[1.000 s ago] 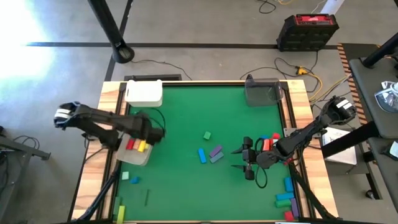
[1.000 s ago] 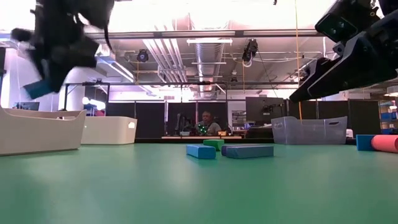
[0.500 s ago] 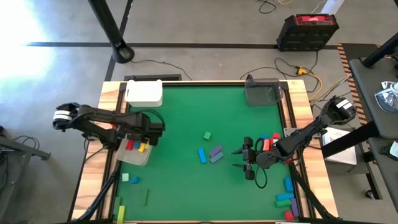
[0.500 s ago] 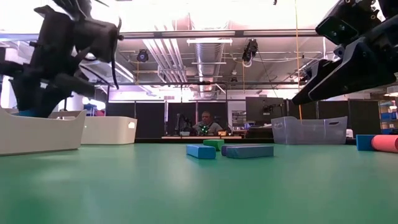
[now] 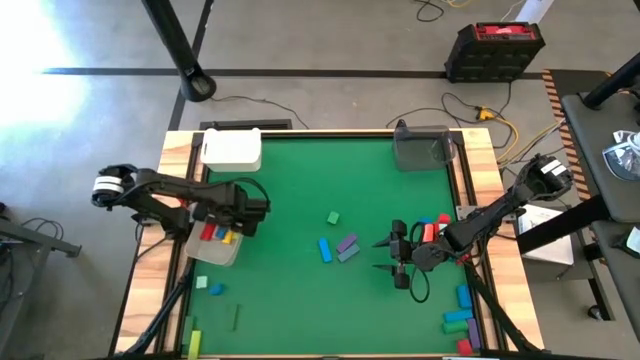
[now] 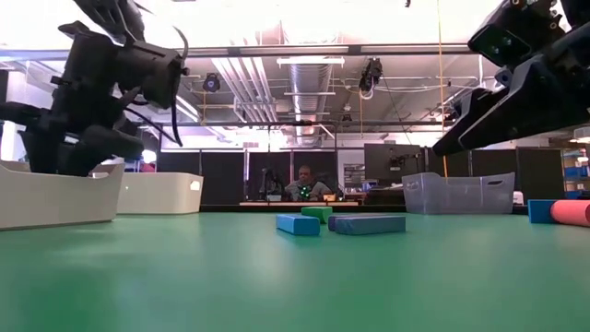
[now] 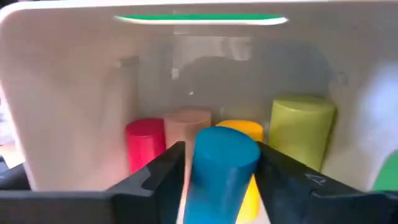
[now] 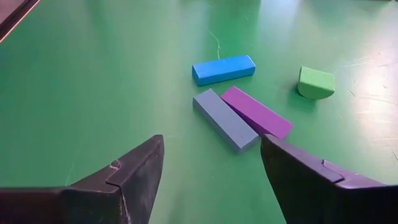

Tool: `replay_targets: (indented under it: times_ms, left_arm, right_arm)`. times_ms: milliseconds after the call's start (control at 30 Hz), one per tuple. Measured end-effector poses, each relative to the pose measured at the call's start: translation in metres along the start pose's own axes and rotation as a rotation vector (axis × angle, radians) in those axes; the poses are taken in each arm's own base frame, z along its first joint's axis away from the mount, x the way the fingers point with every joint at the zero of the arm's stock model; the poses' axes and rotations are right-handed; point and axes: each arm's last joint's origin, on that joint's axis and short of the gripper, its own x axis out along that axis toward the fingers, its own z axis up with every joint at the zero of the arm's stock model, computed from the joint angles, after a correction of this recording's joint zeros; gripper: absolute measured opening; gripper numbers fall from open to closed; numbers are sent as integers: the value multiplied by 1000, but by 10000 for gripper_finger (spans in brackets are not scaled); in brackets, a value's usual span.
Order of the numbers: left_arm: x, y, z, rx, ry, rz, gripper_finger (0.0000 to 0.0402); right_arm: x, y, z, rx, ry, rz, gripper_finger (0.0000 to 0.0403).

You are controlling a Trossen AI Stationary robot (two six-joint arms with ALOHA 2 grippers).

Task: Sort blocks by size
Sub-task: Put the blue cylindrical block into the gray bin, then put the orange cylindrical block into the gray bin

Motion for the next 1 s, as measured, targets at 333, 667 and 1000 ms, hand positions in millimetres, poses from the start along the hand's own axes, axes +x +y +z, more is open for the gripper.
replay_targets:
  times_ms: [333, 667, 1000]
  left_arm:
    - [-68, 4, -13, 128, -115, 75, 247]
    - [-141, -25, -78, 255, -910, -370, 251]
    - [-108, -65, -123, 553, -1181, -640, 252]
  right_arm:
    - [0, -4, 1, 55, 43, -77, 291]
    - [-35, -24, 20, 181, 653, -366, 328]
    - [-48, -47, 8, 393, 1047, -372, 361]
